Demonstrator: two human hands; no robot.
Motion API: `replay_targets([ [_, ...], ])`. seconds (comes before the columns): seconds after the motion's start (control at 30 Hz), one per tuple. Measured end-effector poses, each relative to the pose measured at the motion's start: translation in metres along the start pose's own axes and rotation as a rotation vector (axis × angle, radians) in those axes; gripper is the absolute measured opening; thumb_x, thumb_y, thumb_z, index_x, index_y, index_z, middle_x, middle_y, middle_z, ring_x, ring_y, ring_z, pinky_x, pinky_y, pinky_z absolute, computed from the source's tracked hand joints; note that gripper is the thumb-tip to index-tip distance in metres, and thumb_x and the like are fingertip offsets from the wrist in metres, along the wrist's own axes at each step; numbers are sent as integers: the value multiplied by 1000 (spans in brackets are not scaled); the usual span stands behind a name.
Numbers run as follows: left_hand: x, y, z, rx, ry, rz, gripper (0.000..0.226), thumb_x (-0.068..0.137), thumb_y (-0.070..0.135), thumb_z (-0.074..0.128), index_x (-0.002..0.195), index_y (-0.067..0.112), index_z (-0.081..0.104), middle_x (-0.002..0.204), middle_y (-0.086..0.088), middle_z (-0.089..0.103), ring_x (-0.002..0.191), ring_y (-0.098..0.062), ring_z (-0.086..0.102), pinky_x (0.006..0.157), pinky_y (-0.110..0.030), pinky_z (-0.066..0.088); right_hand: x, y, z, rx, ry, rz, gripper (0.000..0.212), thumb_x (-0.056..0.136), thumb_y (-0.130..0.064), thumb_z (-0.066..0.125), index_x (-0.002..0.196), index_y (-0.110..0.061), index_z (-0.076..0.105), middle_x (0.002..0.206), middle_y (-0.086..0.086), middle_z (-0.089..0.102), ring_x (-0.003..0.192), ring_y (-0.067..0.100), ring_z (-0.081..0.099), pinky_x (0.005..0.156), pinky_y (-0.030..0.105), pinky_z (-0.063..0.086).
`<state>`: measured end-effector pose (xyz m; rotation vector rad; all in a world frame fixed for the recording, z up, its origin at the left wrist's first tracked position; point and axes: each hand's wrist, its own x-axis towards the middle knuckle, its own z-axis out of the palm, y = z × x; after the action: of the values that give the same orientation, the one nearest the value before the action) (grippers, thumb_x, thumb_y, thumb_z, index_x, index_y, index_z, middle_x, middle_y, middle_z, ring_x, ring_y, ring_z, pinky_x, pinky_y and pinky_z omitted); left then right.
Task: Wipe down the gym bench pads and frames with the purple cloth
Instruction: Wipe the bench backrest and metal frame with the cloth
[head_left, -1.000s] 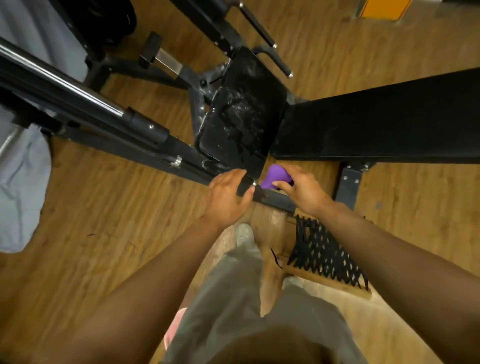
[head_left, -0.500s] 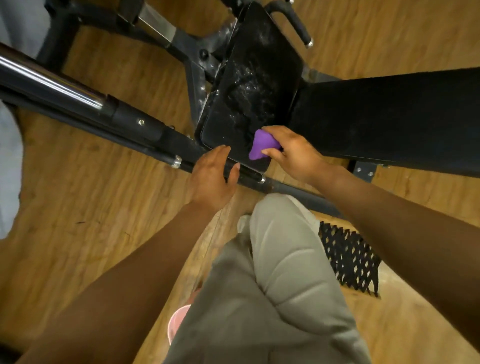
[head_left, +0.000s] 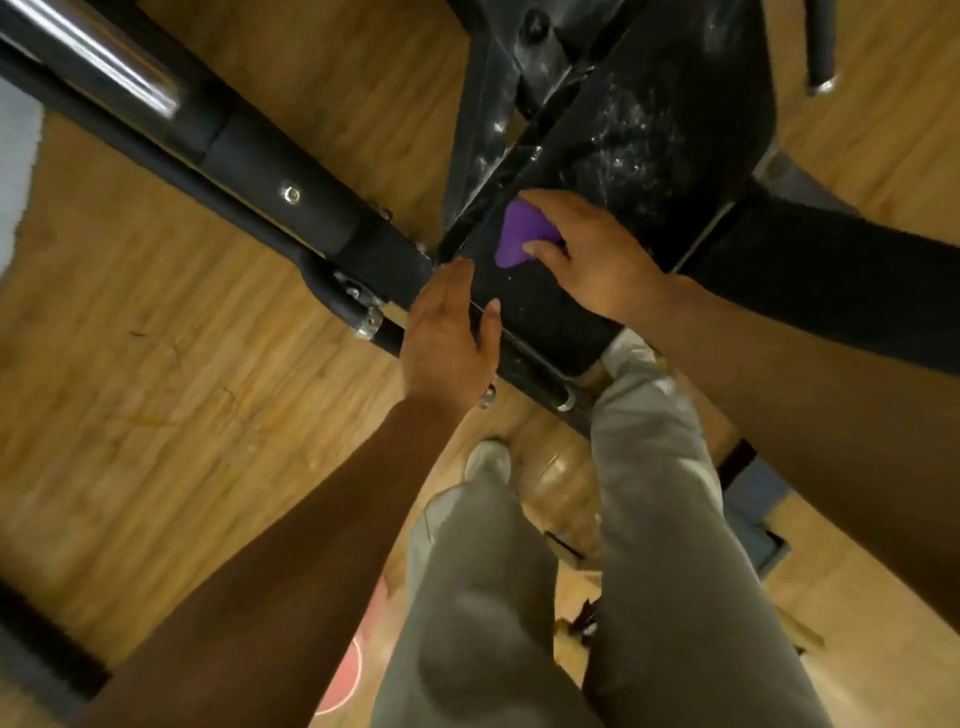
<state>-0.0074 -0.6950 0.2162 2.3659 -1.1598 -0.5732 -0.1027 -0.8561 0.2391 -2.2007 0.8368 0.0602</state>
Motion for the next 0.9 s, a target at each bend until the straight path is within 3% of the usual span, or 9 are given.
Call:
replay_targets([
  [0.17,33,-2,40,-67,78,-217,46,99,31,48,140,12,45,142,-9,49,132,-23,44,108,-44,40,68,21,14,-95,-78,-115,53,96,-27,51,145,-18,33,144,7,42,132,23,41,106,36,38],
  [0.33,57,-8,69,-130,259,-333,43,99,31,43,132,5,51,130,-14,57,121,-28,52,100,-45,44,103,31,25,-426,97,-315,47,89,-32,58,131,-13,51,124,15,57,111,33,55,87,43,46],
  [0.43,60,-10,84,-140,315,-360,43,99,29,43,132,3,51,131,-14,56,122,-29,52,101,-45,44,113,37,42,-471,127,-402,45,86,-29,61,123,-4,54,128,18,52,114,34,53,89,43,46],
  [0.5,62,-11,92,-167,339,-373,43,100,29,43,134,4,50,134,-14,55,126,-27,50,104,-45,42,119,38,53,-401,77,-470,50,90,-26,57,134,-5,46,138,18,46,124,33,48,96,40,46],
  [0.63,60,-17,102,-254,376,-405,44,102,28,40,139,5,45,141,-13,49,133,-23,43,109,-47,38,134,45,55,-365,-171,-662,52,94,-32,53,143,-19,40,147,7,39,128,26,46,94,39,50],
  [0.77,57,-25,101,-298,343,-381,44,102,28,41,141,7,42,144,-11,46,136,-21,40,109,-48,37,159,42,20,-386,-477,-615,61,92,-28,59,146,-22,32,153,-3,28,134,21,40,104,41,42],
  [0.83,55,-28,101,-280,343,-351,44,102,26,42,142,7,42,146,-10,44,138,-20,37,112,-47,34,169,40,4,-467,-507,-627,65,90,-32,61,146,-21,32,151,0,31,133,22,40,106,39,40],
  [0.9,55,-32,101,-272,347,-322,43,102,24,43,142,5,43,146,-10,44,139,-19,35,115,-44,30,173,39,1,-552,-400,-645,63,88,-42,60,141,-14,40,144,8,42,124,30,48,98,42,44],
])
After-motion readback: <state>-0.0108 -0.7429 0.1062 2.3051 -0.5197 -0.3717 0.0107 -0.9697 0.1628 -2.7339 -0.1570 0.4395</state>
